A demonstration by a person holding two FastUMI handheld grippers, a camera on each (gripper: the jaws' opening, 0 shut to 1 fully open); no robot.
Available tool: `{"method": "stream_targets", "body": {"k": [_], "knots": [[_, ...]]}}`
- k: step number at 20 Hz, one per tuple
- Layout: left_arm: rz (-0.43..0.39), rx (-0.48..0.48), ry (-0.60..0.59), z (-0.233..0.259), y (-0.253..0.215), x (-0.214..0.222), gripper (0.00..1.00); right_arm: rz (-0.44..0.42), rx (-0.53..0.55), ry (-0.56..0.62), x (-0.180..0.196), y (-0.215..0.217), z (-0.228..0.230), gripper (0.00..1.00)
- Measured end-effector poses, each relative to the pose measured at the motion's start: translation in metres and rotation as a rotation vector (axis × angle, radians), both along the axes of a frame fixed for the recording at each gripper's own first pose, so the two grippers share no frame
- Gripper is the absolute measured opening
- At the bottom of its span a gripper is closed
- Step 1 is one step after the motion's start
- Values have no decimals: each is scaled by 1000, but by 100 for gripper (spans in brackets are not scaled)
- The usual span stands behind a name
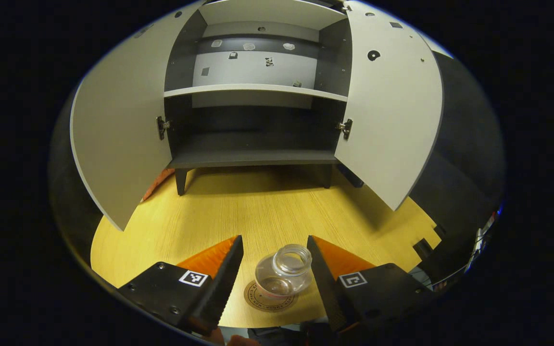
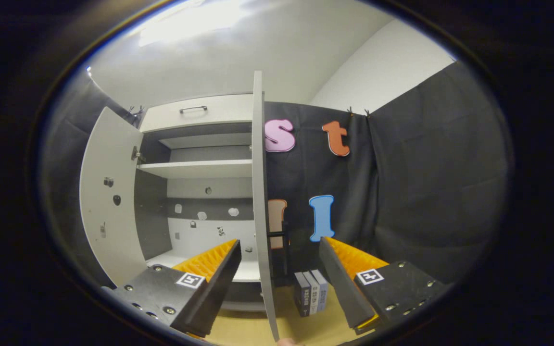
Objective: Grasp the bottle in the cabinet with the left hand and place it on the coaster, then close the right door with the right hand and the left door with the left hand.
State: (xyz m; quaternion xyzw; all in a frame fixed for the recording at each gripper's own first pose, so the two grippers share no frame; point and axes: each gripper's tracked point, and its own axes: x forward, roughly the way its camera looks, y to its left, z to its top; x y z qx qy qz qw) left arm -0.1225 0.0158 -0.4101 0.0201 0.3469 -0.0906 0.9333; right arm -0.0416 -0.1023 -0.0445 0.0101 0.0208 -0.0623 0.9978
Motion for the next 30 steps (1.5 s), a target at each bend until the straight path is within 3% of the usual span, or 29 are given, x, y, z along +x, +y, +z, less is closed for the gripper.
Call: {"method": "stream_targets", "body": {"k": [5,7,9,10,15,18,27,29,30], "knots": [[7,-33,-83,43,-5,17,84,6,3,5,1,4,-3,94],[20,-47,-131,70,-6,28,83,8,3,3,2,4,-2,99],[38,-44,-201,106,-6,43,84,7,2,1,3,4,-3,99],[52,-34,-241,127,-4,50,83,7,1,0,3,4,-3,94],[90,-49,-456,241,-9,87,84,1,-12,9,6,1,-7,98],[123,-63,-492,286,-11,98,96,-8,-13,6,7,-1,-8,94],[165,-55,-535,348,3,103,96,-86,-94,-13,17,-32,-5,99],[182,-41,-552,356,13,100,95,-112,-119,-12,23,-42,-7,94],[191,-29,-562,360,19,99,95,-117,-128,-8,27,-45,-9,98]]}}
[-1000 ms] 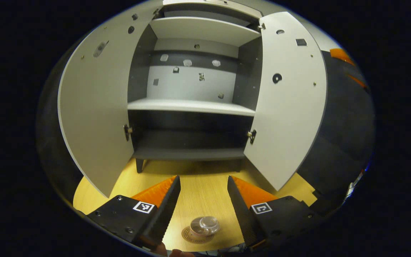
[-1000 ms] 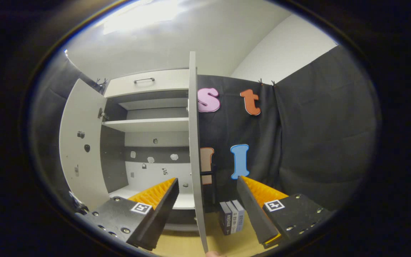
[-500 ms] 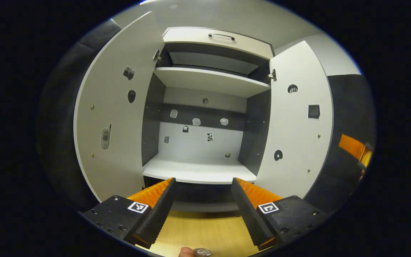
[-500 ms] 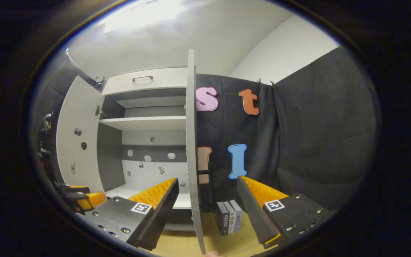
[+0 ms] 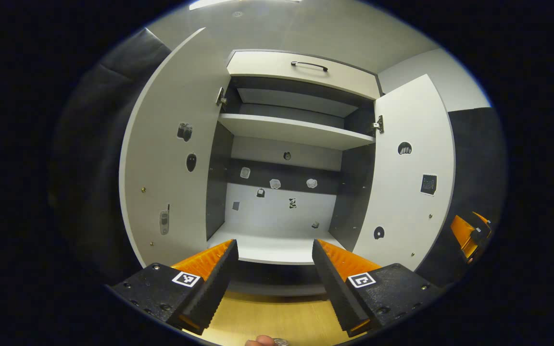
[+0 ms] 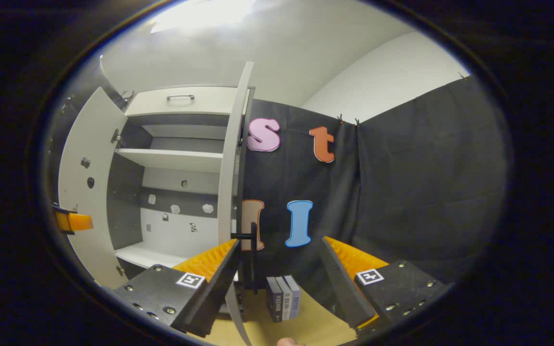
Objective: Grasp the bottle in the cabinet with the left hand and place it on the coaster, then close the right door with the right hand and the left door with the left hand.
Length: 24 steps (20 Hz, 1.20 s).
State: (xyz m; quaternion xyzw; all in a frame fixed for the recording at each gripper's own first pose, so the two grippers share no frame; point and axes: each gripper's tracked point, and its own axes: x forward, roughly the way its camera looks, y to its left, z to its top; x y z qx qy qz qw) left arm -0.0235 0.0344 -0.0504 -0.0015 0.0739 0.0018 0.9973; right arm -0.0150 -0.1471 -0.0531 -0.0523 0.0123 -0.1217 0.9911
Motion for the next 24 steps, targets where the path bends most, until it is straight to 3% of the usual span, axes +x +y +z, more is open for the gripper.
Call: {"method": "stream_targets", "body": {"k": [2,4,5,6,7,12,13,14,15,16,17,19,21,24], "knots": [[24,18,-18,6,10,-3,95,3,-9,16,6,-1,-6,94],[50,34,-33,13,22,-8,95,9,-17,30,11,2,-10,94],[64,40,-39,16,28,-9,95,13,-21,36,12,3,-13,99],[78,45,-44,17,34,-11,95,18,-24,42,14,5,-16,94],[92,48,-48,19,40,-12,95,27,-25,50,16,9,-17,99],[178,56,-66,33,75,-24,95,63,-50,51,19,19,-17,96],[192,56,-72,38,81,-26,91,76,-37,52,19,23,-16,96],[204,58,-80,41,86,-28,95,89,-26,54,20,28,-18,95],[215,61,-85,45,91,-30,91,103,-20,54,20,35,-19,95],[228,64,-83,44,97,-32,95,121,-18,54,21,43,-20,92],[242,68,-81,44,103,-35,95,141,-16,55,23,53,-20,95],[260,70,-79,45,111,-41,95,186,-12,57,27,75,-21,92],[280,74,-75,43,122,-46,91,228,-5,60,35,97,-23,99],[321,80,-73,43,142,-54,95,276,7,66,44,127,-27,96]]}}
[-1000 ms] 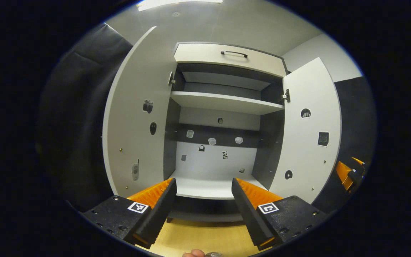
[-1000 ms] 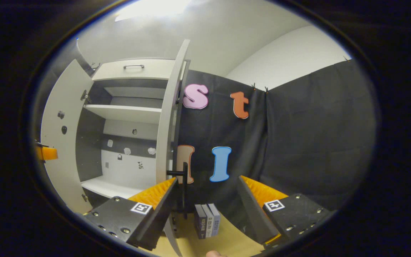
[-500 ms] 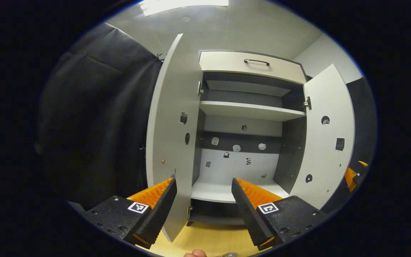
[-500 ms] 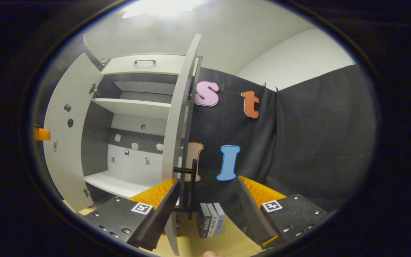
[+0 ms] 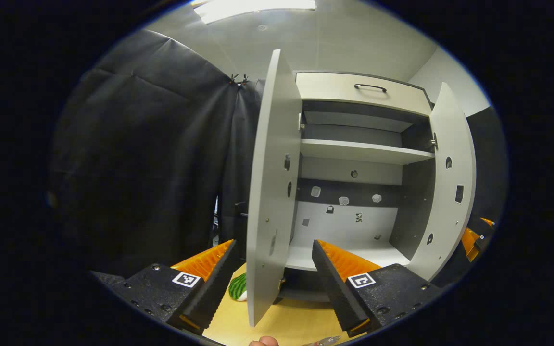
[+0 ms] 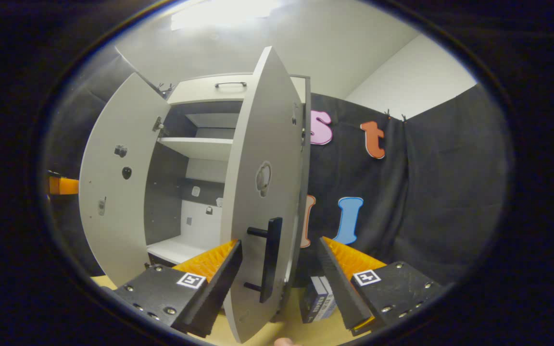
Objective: Grasp the bottle in the cabinet with the left hand and place it on the coaster, then close the right door with the right hand and the left door with the left hand.
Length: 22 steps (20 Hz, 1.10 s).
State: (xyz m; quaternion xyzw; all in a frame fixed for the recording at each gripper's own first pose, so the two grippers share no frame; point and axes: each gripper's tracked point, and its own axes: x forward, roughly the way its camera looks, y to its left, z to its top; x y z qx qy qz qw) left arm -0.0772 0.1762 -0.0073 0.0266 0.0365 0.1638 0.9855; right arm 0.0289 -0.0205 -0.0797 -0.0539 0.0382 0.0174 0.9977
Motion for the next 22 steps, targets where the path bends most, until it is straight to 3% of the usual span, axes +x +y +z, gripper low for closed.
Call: {"method": "stream_targets", "body": {"k": [6,7,10,11,12,16,21,22], "knots": [[69,4,3,1,37,-17,95,111,-13,-11,11,61,-2,96],[77,6,6,0,43,-19,91,123,-11,-15,12,70,-2,96],[99,7,23,-7,59,-21,95,147,9,-24,11,89,0,93],[103,4,27,-11,62,-21,91,150,14,-25,12,93,0,93],[103,-1,32,-12,63,-18,95,150,17,-24,12,97,0,93],[96,-18,45,-23,74,-11,96,132,16,-11,13,103,-7,93],[73,-29,54,-30,94,13,91,93,13,-6,19,108,-12,92],[65,-32,54,-31,96,16,95,88,15,-3,20,111,-13,95]]}}
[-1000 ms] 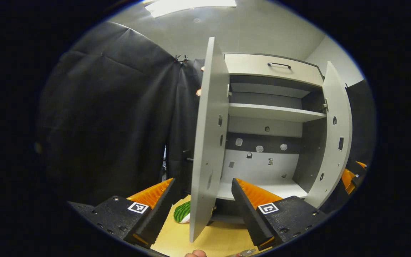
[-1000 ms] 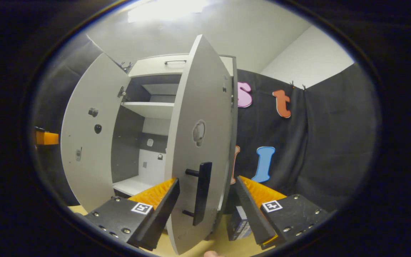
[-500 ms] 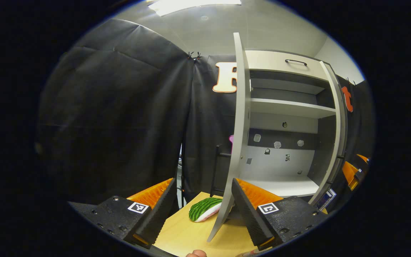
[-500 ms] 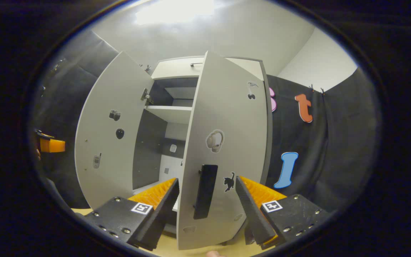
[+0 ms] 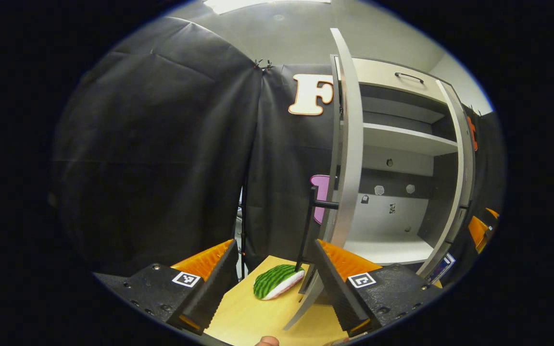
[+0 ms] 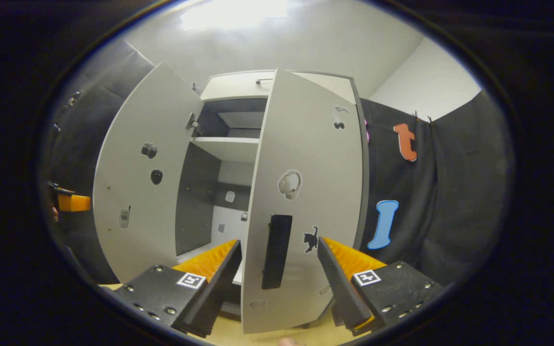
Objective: Grasp the bottle in the cabinet with the left hand and place it on the coaster, then close the right door with the right hand and the left door with the left hand.
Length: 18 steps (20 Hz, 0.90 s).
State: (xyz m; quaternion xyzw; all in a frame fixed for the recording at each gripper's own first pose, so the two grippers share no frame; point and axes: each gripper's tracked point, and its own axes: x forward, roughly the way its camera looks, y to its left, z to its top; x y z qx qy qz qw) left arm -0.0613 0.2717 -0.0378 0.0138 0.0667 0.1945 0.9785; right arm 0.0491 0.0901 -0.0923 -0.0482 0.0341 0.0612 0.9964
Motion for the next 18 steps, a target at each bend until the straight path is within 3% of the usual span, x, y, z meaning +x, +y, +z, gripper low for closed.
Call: {"method": "stream_targets", "body": {"k": [1,2,7,8,9,10,12,13,18], "knots": [[-7,-1,0,0,1,3,91,-5,0,1,0,1,0,93],[-13,-1,-1,0,3,7,95,-9,1,3,3,4,-2,93],[-37,8,5,0,7,20,95,-20,6,7,8,12,-6,93],[-45,7,5,0,6,22,91,-24,8,8,10,11,-7,96],[-47,12,7,0,7,22,95,-26,11,10,10,11,-7,96],[-48,22,10,0,6,22,91,-29,14,13,9,10,-9,93],[-53,35,15,0,5,23,95,-36,16,15,10,8,-9,93],[-55,38,16,1,5,23,91,-39,17,15,9,7,-9,93],[-68,29,30,-2,4,23,95,-45,30,19,9,5,-9,96]]}}
